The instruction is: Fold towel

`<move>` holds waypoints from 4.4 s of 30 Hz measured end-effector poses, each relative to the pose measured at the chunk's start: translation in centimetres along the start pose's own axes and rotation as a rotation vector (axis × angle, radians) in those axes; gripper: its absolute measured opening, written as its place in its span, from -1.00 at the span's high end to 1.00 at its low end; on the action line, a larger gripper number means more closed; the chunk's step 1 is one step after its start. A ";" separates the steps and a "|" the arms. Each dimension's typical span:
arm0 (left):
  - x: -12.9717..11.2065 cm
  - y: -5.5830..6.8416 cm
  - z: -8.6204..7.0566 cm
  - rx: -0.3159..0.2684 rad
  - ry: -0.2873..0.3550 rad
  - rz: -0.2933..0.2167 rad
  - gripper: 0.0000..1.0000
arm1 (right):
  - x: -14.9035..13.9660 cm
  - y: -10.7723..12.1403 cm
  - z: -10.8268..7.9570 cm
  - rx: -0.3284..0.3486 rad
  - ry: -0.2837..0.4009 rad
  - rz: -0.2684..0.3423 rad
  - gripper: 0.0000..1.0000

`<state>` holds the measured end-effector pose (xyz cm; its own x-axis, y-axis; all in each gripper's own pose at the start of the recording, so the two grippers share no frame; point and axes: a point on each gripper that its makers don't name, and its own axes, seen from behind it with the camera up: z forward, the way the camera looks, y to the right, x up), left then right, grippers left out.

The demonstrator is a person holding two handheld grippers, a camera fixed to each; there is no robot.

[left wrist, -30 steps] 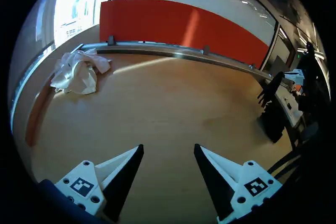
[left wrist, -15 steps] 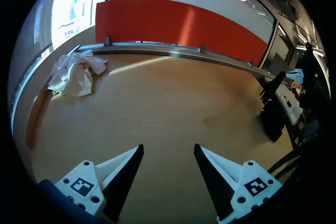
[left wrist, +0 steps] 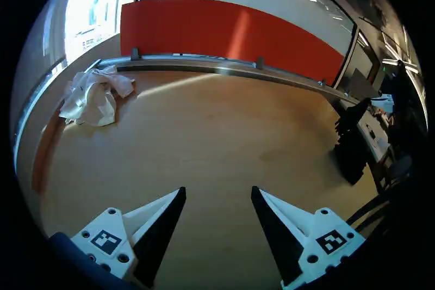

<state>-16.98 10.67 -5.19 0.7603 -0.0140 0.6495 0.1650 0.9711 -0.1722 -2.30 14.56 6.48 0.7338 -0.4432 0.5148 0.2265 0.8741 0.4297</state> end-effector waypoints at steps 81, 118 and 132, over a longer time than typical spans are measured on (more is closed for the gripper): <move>-0.4 0.9 -0.5 -0.016 -0.007 0.056 -0.78 | -26.5 -1.6 -3.3 -0.138 -0.316 0.335 0.89; 0.3 0.8 -0.7 -0.020 0.013 0.055 -0.77 | -24.8 -1.4 -5.8 -0.221 -0.231 0.335 -0.36; 1.6 0.2 -1.0 -0.011 0.054 0.046 -0.77 | -20.6 -0.8 -6.9 -0.291 -0.094 0.364 -0.91</move>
<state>-15.06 10.56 -4.92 0.8003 0.0176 0.5994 0.1358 0.9683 -0.2097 -13.20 24.38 -9.63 0.7410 -0.1025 0.6636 0.1455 0.9893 -0.0097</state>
